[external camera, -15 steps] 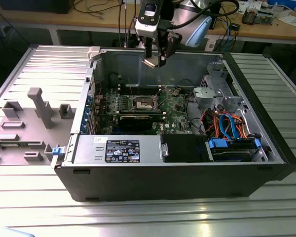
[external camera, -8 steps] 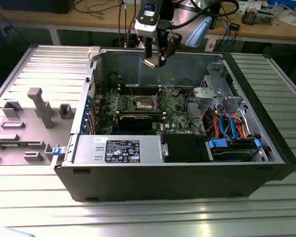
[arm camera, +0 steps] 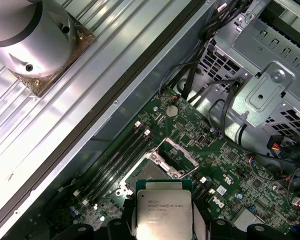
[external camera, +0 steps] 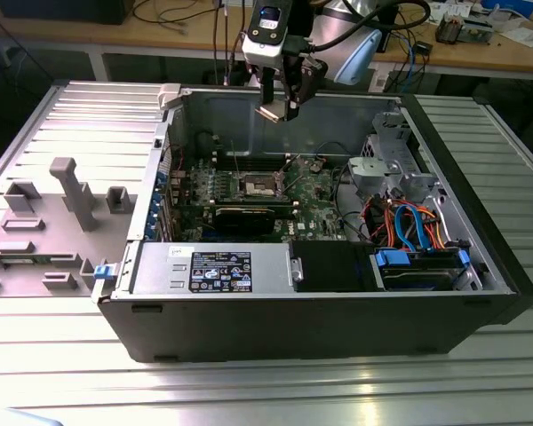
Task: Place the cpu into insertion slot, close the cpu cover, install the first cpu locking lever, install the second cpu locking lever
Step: 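Place the cpu into insertion slot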
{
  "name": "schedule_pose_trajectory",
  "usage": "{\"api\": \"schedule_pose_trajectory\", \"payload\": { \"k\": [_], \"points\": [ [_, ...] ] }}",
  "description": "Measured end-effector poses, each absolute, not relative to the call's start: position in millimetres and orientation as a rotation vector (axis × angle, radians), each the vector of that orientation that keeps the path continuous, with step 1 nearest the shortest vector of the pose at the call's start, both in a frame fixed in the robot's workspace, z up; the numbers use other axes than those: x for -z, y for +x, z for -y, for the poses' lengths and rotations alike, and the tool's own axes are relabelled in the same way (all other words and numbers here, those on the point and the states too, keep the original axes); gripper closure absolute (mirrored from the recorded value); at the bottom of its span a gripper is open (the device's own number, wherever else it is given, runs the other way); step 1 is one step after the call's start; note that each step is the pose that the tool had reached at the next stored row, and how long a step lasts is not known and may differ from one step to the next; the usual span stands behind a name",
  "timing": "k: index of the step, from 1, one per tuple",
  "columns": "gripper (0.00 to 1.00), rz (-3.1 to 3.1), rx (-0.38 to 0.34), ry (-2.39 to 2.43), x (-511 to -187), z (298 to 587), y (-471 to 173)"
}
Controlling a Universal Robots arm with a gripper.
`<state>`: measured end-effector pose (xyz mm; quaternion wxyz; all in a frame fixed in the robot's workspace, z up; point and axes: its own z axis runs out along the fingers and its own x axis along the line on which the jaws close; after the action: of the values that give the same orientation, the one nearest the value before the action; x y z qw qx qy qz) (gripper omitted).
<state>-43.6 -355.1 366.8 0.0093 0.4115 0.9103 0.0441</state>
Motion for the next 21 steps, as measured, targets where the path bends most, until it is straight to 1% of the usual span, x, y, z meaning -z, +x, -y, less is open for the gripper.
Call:
{"api": "schedule_pose_trajectory", "payload": {
  "k": [4,10,21],
  "points": [
    [0.46,-2.841,-0.138,1.288,-366.8,355.1,-45.7],
    [0.46,-2.744,-0.135,1.472,-365.9,355.1,-46.1],
    [0.46,-2.74,-0.135,1.48,-365.9,355.1,-46.1]
  ]
}}
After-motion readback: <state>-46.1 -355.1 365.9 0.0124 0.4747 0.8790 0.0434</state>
